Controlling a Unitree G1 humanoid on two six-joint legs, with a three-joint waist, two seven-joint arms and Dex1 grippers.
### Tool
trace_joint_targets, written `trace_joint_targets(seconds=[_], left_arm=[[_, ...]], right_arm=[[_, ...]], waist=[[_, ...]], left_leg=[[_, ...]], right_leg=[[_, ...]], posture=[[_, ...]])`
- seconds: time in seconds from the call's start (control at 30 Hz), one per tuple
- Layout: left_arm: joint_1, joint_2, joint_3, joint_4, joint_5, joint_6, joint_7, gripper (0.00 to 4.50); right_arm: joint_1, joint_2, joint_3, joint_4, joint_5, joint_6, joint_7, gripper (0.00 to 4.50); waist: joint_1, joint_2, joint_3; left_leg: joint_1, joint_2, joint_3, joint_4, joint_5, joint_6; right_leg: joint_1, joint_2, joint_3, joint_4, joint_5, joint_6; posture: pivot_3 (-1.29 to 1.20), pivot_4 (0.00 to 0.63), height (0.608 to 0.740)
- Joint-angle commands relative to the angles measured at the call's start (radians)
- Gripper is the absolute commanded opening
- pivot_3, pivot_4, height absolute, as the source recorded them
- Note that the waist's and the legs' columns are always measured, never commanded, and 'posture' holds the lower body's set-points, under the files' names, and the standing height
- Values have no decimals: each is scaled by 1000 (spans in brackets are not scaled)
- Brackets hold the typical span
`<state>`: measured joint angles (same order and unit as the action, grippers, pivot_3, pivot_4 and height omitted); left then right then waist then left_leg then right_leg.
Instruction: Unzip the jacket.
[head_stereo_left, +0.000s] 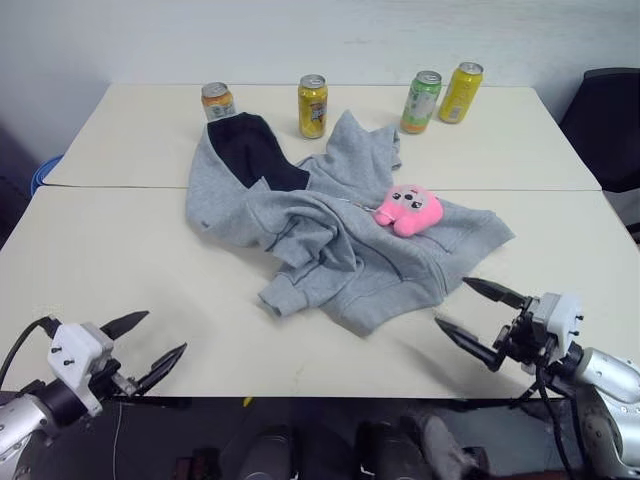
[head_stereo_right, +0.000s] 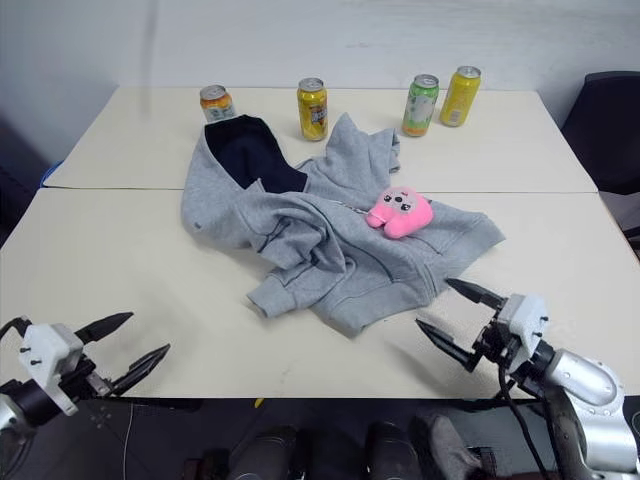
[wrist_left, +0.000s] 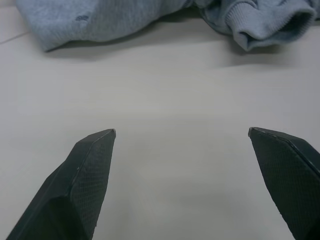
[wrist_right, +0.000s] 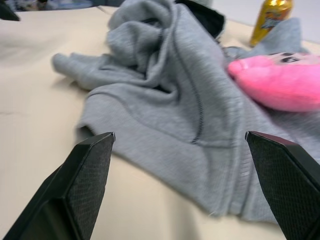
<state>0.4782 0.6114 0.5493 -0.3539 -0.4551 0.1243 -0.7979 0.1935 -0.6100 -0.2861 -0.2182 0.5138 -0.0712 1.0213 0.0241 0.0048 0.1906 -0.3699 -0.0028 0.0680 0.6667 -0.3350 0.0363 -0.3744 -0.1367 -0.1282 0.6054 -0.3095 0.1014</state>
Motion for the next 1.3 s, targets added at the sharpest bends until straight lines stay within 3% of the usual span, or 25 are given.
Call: trace_joint_targets(seconds=[0.03, 0.3, 0.7, 0.83, 1.0, 1.1, 1.2, 1.3], left_arm=[[1, -1, 25, -5, -1, -27, -2, 4500], [-5, 37, 30, 64, -139, 86, -129, 4500], [-79, 44, 8, 159, -85, -29, -191, 4500], [-400, 17, -127, 229, 18, -26, -25, 4500], [-707, 1, -329, 370, 176, -23, 46, 4500], [-984, -24, -461, 646, 345, -101, 117, 4500], [-1160, -55, -528, 870, 430, -184, 160, 4500], [-1268, -78, -573, 1043, 479, -258, 169, 4500]], right_arm=[[15, -7, -36, -24, 7, -36, 6, 4365], [15, 6, -15, -2, -1, -81, 8, 4365], [-15, 24, 132, -107, -26, 7, -28, 4365], [-102, 65, 261, -147, -133, 114, -152, 4365], [-200, 96, 350, -143, -217, 250, -264, 4365], [-268, 115, 413, -96, -289, 335, -322, 4365], [-297, 135, 449, -84, -305, 389, -341, 4365], [-308, 157, 468, -94, -304, 433, -355, 3834]], waist=[[0, 0, 0], [-2, 0, 0], [-2, 0, 0], [14, 0, 0], [8, -2, -1], [1, -2, -1], [0, -4, -1], [-6, -4, -2]], left_leg=[[0, 0, 0, 0, 0, 0], [0, 0, 0, 0, 0, 0], [0, 0, 0, 0, 0, 0], [0, -1, -2, 1, 2, -1], [0, -2, -1, 1, 3, -2], [-1, -3, 0, 1, 5, -1], [-2, -3, 2, 1, 6, 0], [-2, -3, 4, 0, 6, 0]], right_leg=[[0, 0, 0, 0, 0, 0], [0, 0, 0, 0, 0, 0], [0, 0, 0, 0, 0, 0], [0, -1, -1, 2, 0, 0], [-1, 0, -1, 9, 1, -1], [-2, 7, -5, 9, 1, -1], [-3, 9, -9, 8, 1, 0], [-3, 8, -8, 8, 1, 0]], posture=[[0, 150, 740], [0, 150, 740], [0, 150, 740], [0, 150, 740], [0, 150, 740], [0, 150, 740], [0, 150, 740], [0, 150, 740]])
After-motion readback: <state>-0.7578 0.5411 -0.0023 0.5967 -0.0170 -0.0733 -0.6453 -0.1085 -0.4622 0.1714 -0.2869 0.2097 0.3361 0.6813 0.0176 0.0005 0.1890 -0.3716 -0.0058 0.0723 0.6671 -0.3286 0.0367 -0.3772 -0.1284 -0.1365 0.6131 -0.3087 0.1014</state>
